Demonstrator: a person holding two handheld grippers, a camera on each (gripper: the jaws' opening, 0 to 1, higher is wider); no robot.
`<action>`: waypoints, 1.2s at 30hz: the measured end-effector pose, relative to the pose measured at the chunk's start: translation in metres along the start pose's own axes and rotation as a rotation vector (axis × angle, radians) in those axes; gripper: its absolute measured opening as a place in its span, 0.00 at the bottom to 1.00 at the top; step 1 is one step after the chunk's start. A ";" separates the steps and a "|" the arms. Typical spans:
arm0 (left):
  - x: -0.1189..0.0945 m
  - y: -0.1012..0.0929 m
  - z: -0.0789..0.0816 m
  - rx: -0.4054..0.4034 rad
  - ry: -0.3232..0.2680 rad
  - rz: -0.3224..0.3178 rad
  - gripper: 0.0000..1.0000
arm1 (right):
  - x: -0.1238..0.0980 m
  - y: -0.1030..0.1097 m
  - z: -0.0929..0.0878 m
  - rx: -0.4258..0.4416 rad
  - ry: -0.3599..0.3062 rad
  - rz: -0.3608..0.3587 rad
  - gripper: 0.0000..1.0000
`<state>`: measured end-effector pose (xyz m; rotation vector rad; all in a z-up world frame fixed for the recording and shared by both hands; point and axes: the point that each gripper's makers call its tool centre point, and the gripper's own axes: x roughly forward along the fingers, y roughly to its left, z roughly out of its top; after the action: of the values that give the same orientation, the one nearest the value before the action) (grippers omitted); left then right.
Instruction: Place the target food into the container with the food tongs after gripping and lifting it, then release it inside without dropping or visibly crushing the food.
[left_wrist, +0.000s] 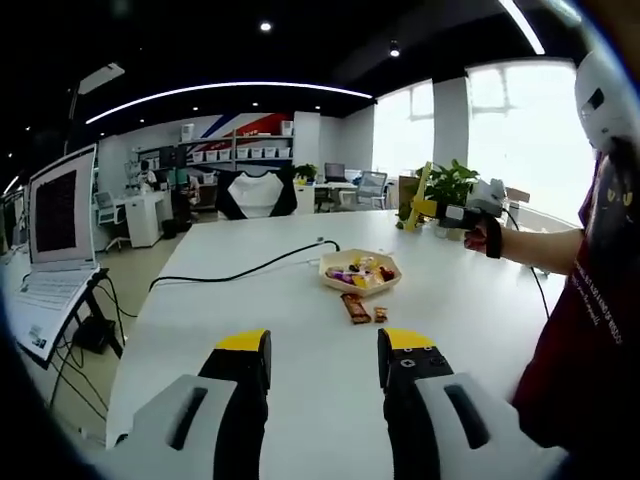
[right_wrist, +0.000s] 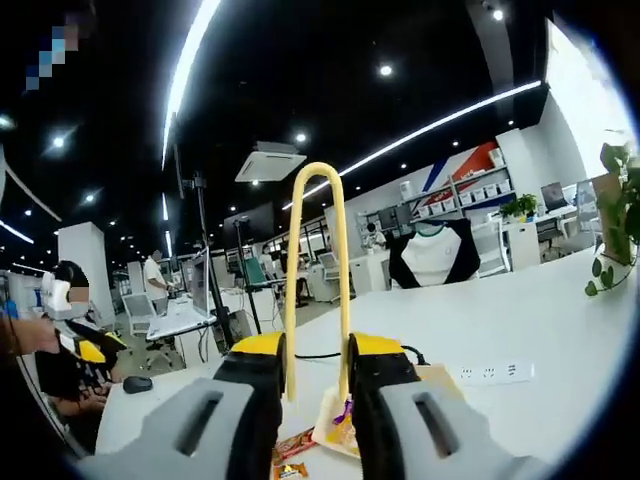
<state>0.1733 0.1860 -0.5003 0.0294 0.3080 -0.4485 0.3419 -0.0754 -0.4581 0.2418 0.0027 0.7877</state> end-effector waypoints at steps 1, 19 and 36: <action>0.003 -0.002 0.002 0.004 -0.004 -0.010 0.45 | -0.006 0.004 0.006 -0.011 -0.015 0.000 0.21; 0.034 -0.019 0.009 0.038 -0.032 -0.055 0.45 | -0.088 0.010 0.000 -0.090 0.007 -0.150 0.22; 0.044 -0.001 0.030 0.037 -0.070 -0.012 0.45 | -0.176 -0.015 -0.014 -0.074 0.013 -0.372 0.23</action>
<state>0.2191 0.1635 -0.4849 0.0481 0.2309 -0.4663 0.2265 -0.2064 -0.4900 0.1592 0.0295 0.4183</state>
